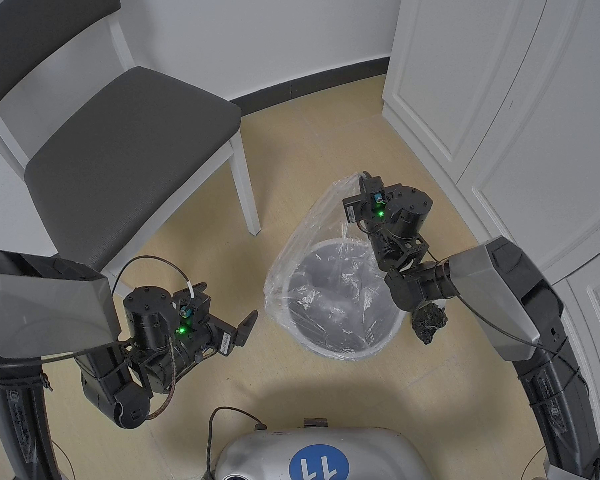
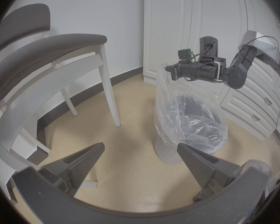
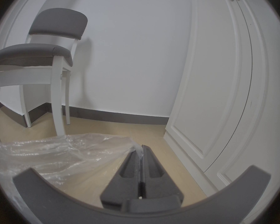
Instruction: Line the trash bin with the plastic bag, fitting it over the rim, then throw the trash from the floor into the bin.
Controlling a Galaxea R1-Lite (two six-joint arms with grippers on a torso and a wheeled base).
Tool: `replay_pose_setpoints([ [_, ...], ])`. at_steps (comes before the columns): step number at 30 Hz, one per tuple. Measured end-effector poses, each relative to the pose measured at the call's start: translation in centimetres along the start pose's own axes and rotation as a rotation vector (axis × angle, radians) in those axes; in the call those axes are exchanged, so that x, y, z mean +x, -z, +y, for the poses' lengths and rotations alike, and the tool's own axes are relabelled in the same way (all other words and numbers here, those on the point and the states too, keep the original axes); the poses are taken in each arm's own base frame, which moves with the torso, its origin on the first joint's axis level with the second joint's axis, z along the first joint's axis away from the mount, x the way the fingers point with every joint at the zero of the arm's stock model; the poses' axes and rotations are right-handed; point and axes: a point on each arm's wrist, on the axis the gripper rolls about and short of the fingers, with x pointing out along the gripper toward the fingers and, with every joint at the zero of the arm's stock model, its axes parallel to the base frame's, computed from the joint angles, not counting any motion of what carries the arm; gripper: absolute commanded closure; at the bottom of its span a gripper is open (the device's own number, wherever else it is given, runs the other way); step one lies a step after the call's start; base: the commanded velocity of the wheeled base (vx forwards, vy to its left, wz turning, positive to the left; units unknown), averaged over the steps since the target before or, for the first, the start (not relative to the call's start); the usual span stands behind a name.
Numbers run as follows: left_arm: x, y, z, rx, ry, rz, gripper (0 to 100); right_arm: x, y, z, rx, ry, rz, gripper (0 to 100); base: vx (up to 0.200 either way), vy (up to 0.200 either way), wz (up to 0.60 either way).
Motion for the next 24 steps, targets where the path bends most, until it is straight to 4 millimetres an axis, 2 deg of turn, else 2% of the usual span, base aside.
replay_pose_setpoints([
  [7,-0.1,-0.3,0.0,0.0,-0.001,-0.008,0,0.2,1.2,0.5,0.002,0.052,0.033,0,0.0,0.0,0.0],
  [15,-0.3,-0.4,0.0,0.001,-0.001,-0.011,0,-2.8,3.2,0.6,-0.063,-0.026,0.189,0,0.0,0.0,0.0],
  [19,-0.4,-0.5,0.0,0.002,-0.001,-0.011,0,-4.6,2.3,-0.4,-0.088,-0.059,0.248,0,0.0,0.0,0.0],
  [24,-0.6,-0.6,0.0,0.004,0.002,-0.013,0,-6.7,-0.2,-2.2,-0.059,-0.073,0.285,0,0.0,0.0,0.0],
])
